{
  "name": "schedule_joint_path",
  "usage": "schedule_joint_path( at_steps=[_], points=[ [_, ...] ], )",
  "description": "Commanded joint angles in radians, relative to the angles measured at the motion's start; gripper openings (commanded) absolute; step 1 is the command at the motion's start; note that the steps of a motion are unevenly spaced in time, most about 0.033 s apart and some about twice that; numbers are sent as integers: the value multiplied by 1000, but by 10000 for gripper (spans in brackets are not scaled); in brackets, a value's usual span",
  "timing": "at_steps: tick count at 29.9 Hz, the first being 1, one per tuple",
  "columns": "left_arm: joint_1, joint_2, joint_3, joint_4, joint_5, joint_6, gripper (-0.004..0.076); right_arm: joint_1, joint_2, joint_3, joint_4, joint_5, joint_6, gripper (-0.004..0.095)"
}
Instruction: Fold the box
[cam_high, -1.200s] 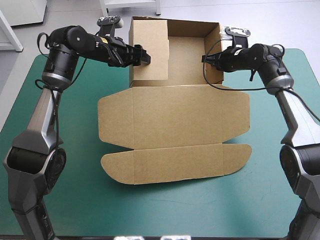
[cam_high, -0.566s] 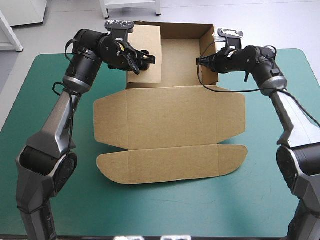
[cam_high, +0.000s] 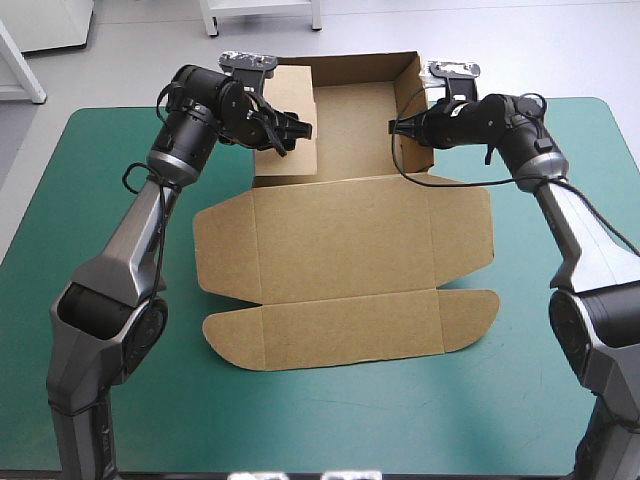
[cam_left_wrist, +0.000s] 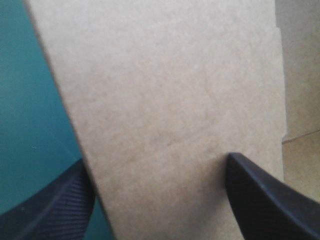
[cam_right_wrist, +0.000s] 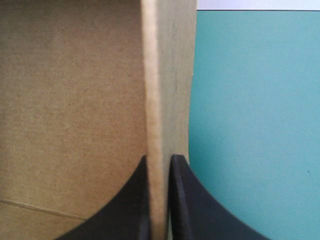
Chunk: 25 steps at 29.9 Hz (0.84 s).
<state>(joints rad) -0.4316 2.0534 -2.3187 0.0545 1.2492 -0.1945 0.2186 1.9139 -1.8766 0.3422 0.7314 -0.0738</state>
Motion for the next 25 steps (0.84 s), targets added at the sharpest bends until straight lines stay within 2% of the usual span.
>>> schedule_joint_path(
  at_steps=[1,7,16,20,25],
  points=[
    [-6,-28,-22,-11,19,4,513,11,-81,-38,157,-37,-4,1],
    [-6,-30,-22,38,-54,-14,513,11,-81,-38,149,-6,-25,0],
    [4,-17,-22,108,-136,-134,517,11,-81,-38,169,8,-27,0],
    [-4,-15,-22,173,-67,-62,517,11,-81,-38,169,10,-30,0],
    [-1,-17,-22,240,24,-53,517,11,-81,-38,169,8,-30,0]
  ],
)
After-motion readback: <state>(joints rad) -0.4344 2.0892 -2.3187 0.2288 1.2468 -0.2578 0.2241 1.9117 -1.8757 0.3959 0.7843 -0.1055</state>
